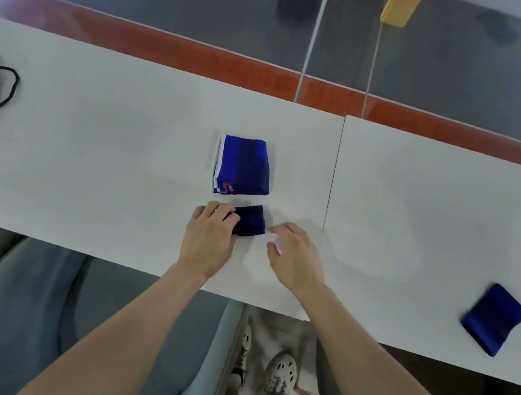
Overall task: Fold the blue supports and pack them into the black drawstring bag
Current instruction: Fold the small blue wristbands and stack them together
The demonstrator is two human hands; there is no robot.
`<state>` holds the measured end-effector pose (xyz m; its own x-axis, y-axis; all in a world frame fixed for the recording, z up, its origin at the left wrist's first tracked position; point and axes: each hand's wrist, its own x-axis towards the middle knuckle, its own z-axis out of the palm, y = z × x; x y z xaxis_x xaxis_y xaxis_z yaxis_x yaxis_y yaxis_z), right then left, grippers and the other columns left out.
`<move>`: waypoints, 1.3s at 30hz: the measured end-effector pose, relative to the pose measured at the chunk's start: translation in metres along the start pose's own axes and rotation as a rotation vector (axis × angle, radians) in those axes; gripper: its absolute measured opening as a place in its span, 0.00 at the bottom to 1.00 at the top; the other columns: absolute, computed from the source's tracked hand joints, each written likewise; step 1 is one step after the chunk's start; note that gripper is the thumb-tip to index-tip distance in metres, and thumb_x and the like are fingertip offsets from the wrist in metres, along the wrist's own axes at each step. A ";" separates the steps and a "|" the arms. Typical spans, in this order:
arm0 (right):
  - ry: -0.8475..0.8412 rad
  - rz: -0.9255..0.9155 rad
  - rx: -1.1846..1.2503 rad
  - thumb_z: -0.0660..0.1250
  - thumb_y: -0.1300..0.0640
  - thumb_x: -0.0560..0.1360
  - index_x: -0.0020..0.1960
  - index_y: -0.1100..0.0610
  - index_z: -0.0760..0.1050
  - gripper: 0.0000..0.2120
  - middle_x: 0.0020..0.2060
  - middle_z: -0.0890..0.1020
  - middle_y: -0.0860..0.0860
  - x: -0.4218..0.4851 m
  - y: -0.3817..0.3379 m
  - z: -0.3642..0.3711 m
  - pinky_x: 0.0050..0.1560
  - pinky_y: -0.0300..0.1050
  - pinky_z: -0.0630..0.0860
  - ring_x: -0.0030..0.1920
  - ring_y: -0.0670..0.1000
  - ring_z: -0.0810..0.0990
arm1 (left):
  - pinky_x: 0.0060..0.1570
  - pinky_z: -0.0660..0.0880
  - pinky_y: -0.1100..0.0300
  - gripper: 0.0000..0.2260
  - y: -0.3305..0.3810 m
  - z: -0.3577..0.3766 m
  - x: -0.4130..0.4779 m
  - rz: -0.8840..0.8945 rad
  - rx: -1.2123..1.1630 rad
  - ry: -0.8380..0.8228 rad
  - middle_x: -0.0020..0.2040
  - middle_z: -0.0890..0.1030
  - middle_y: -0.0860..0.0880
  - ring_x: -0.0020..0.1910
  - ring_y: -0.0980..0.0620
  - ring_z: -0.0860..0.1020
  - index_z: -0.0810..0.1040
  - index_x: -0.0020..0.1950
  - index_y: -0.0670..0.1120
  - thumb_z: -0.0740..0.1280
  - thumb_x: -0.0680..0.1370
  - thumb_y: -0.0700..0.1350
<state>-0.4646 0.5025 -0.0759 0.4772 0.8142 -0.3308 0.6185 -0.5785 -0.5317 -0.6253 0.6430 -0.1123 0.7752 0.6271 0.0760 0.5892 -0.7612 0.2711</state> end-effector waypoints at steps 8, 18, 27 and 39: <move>-0.123 0.118 -0.137 0.63 0.52 0.86 0.74 0.51 0.79 0.18 0.73 0.79 0.48 -0.028 0.019 -0.024 0.72 0.48 0.76 0.70 0.53 0.79 | 0.61 0.75 0.49 0.08 0.015 -0.003 0.007 0.135 0.157 -0.085 0.49 0.84 0.48 0.51 0.43 0.80 0.84 0.54 0.47 0.71 0.77 0.39; -0.111 0.183 -0.092 0.63 0.52 0.85 0.72 0.51 0.80 0.17 0.73 0.79 0.48 -0.048 0.038 -0.035 0.72 0.49 0.75 0.71 0.54 0.79 | 0.50 0.78 0.49 0.14 0.016 -0.005 0.018 0.023 0.184 -0.044 0.47 0.84 0.46 0.48 0.42 0.81 0.85 0.55 0.46 0.75 0.73 0.33; -0.111 0.206 -0.049 0.63 0.53 0.85 0.72 0.51 0.80 0.17 0.72 0.80 0.48 -0.054 0.044 -0.040 0.69 0.48 0.76 0.70 0.54 0.79 | 0.54 0.77 0.47 0.14 0.004 -0.002 0.038 0.045 0.226 -0.029 0.51 0.81 0.44 0.51 0.40 0.79 0.85 0.54 0.45 0.75 0.71 0.32; -0.091 0.211 -0.055 0.63 0.52 0.85 0.72 0.51 0.80 0.17 0.70 0.81 0.48 -0.055 0.045 -0.047 0.67 0.48 0.76 0.68 0.54 0.80 | 0.58 0.77 0.48 0.17 0.033 -0.023 0.022 0.064 0.093 -0.005 0.54 0.81 0.47 0.51 0.42 0.79 0.84 0.61 0.45 0.74 0.73 0.34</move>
<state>-0.4337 0.4292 -0.0446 0.5428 0.6748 -0.4999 0.5456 -0.7359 -0.4009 -0.5943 0.6354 -0.0793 0.8131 0.5758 0.0854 0.5566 -0.8120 0.1755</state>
